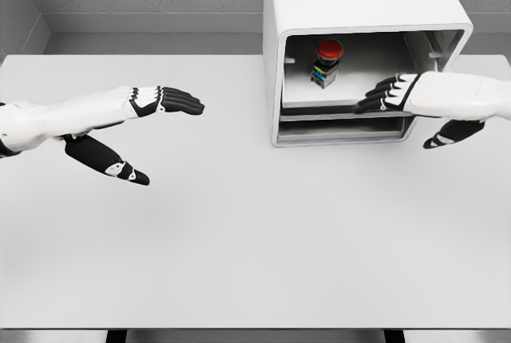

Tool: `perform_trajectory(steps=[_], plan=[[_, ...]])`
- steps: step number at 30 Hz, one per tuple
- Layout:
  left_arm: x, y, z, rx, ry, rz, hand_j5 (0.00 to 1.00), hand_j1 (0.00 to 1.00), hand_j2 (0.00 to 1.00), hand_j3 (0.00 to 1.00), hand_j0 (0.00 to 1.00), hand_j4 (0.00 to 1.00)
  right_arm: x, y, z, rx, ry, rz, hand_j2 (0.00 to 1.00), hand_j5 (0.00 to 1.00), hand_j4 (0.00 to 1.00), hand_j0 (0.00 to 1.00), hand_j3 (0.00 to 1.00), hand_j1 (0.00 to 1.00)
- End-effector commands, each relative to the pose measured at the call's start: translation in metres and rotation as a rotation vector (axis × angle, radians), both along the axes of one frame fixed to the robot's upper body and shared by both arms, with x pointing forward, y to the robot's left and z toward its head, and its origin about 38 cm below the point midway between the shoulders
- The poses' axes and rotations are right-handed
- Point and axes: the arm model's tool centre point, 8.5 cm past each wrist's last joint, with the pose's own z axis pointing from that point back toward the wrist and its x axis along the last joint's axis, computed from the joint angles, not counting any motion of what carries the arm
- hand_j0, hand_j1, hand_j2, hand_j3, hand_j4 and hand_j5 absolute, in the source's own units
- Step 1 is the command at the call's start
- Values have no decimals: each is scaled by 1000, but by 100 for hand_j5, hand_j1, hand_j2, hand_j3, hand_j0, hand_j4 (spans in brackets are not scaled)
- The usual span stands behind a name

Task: Slide open multi-storey tabletop storage cabinets and put open load switch and slide close multi-storey tabletop storage cabinets

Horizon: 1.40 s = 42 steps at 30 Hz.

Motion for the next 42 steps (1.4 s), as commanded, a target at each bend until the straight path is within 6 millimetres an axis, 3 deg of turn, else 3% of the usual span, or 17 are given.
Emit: perform_trajectory(steps=[1,10,16,31,34,36,42], plan=[[0,0,0,-5,6,1,100,100,100,100,100,100,-2,0,1,-4,4,4,100,100,100,100,100,100],[0,2,0,-1,7,5,100,100,100,100,100,100,-7,7,-21,-47,61,31,100,100,100,100,100,100],[0,1,0,-2,7,4,100,100,100,100,100,100,7,8,-32,-63,53,7,100,100,100,100,100,100],[-1,4,1,3,6,9,100,100,100,100,100,100,27,11,-34,-54,34,-20,100,100,100,100,100,100],[-1,6,2,8,2,13,100,100,100,100,100,100,13,29,-26,-60,8,53,100,100,100,100,100,100],[-1,6,3,9,2,13,100,100,100,100,100,100,0,29,-18,-85,-9,80,100,100,100,100,100,100],[-1,8,3,13,3,17,100,100,100,100,100,100,-8,0,-11,-125,-9,22,100,100,100,100,100,100]])
